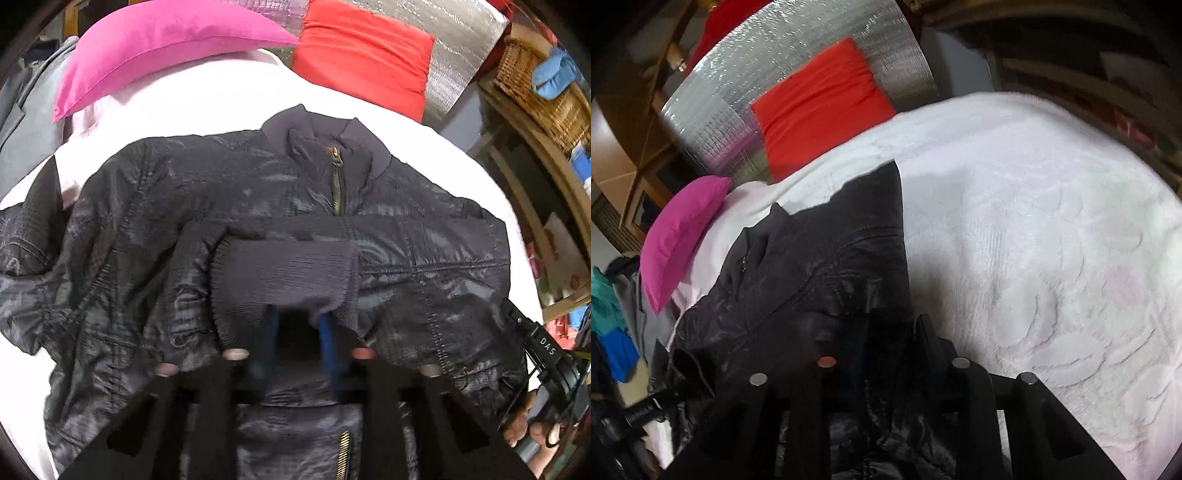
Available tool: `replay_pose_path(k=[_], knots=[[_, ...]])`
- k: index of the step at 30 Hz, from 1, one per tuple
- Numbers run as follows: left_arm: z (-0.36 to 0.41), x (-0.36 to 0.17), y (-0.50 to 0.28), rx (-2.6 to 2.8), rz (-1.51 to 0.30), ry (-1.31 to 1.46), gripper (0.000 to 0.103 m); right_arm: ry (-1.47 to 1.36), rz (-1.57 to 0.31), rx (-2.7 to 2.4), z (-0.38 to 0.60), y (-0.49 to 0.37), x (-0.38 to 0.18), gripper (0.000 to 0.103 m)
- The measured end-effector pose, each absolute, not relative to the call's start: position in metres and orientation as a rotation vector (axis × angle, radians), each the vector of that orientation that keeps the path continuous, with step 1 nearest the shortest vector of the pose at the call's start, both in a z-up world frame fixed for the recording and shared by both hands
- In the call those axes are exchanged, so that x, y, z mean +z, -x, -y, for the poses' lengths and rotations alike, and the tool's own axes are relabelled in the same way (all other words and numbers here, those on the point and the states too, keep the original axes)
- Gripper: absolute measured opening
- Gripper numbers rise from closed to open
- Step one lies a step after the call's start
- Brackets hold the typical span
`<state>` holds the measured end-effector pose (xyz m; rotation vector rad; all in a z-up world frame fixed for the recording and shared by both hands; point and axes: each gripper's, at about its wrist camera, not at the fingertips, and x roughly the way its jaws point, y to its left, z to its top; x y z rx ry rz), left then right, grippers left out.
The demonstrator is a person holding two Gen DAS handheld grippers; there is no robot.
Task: Fold large clothes
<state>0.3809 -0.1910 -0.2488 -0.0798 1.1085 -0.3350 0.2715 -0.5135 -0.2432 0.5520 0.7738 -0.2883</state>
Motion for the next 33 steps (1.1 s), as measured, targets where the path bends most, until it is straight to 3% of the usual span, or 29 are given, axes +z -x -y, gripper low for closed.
replay_pose_path(k=[5,10,13,15,16,17,19,25,33], knots=[[0.147,-0.213,-0.382,-0.319,-1.026,0.067,0.016,-0.537,-0.681,-0.312,0.515,-0.256,-0.221,0.013],[0.073,-0.197,-0.386,-0.201,-1.022,0.051,0.018,-0.586,-0.749,-0.350,0.525,-0.256,-0.234,0.014],[0.024,-0.198,-0.383,-0.172,-1.051,0.081,0.033,-0.651,-0.736,-0.344,0.528,-0.251,-0.229,0.016],[-0.012,-0.197,-0.379,-0.143,-1.046,0.125,0.058,-0.660,-0.719,-0.332,0.527,-0.249,-0.223,0.022],[-0.033,-0.196,-0.375,-0.121,-1.031,0.157,0.061,-0.662,-0.697,-0.320,0.524,-0.246,-0.218,0.034],[-0.054,-0.196,-0.372,-0.102,-1.017,0.192,0.063,-0.661,-0.679,-0.311,0.519,-0.246,-0.216,0.061],[-0.097,-0.201,-0.369,-0.058,-1.009,0.274,0.066,-0.653,-0.647,-0.300,0.512,-0.244,-0.210,0.085],[-0.217,-0.235,-0.368,0.167,-0.994,0.569,0.068,-0.581,-0.570,-0.156,0.473,-0.240,-0.194,0.085],[-0.265,-0.286,-0.402,0.253,-0.995,0.774,0.068,-0.486,-0.606,-0.094,0.435,-0.256,-0.205,0.085]])
